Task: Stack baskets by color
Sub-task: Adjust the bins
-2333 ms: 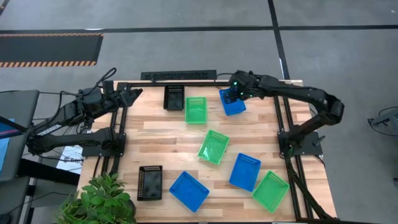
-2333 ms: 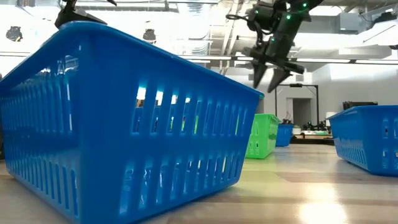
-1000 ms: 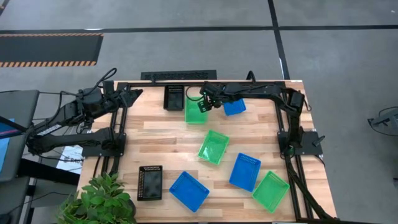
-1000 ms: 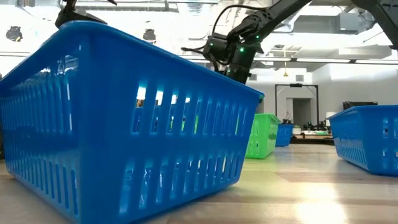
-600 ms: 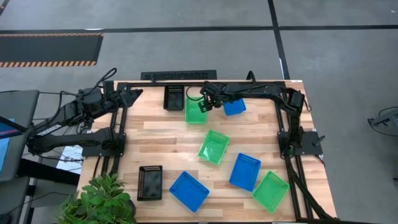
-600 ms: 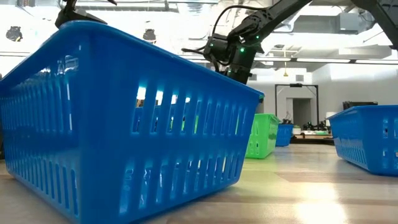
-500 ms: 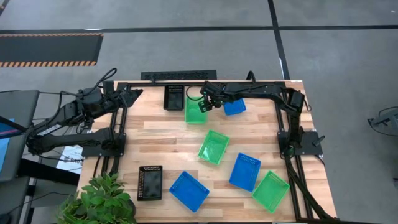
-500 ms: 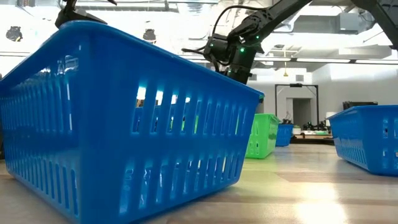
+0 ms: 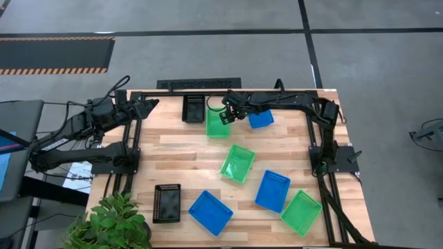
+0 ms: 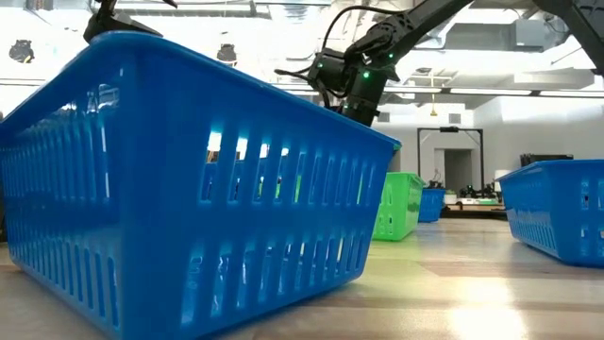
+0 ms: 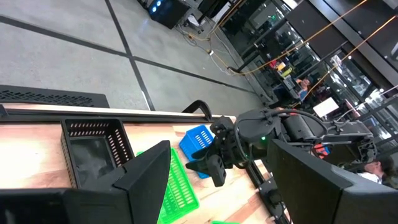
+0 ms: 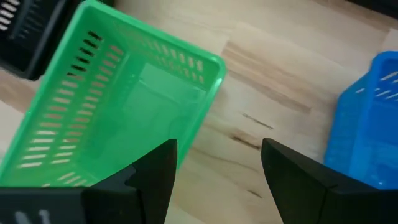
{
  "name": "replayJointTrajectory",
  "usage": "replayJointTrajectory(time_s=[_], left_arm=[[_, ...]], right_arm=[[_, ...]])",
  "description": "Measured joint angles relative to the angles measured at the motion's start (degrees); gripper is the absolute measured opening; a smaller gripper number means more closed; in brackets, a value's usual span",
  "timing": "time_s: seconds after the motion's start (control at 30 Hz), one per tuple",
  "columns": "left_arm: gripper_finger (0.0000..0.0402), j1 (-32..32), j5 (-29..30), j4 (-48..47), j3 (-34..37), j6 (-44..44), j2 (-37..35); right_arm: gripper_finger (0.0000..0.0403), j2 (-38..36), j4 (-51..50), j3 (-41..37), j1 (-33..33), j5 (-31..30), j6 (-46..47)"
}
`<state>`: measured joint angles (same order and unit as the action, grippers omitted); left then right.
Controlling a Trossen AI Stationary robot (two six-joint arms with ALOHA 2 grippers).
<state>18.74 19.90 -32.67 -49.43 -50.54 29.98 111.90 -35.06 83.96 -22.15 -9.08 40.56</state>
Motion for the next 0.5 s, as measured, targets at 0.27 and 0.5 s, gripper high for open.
replayJointTrajectory(time_s=[0.27, 0.5], left_arm=[[0.0256, 0.0, 0.0, 0.0, 0.0, 0.0, 0.0], [0.0256, 0.0, 0.7, -0.2, 0.0, 0.0, 0.0]], right_arm=[[0.0255, 2.7, 2.0, -0.2, 0.4, 0.9, 1.5], [0.0239, 4.9, 4.1, 0.0, 0.6, 2.2, 2.3]])
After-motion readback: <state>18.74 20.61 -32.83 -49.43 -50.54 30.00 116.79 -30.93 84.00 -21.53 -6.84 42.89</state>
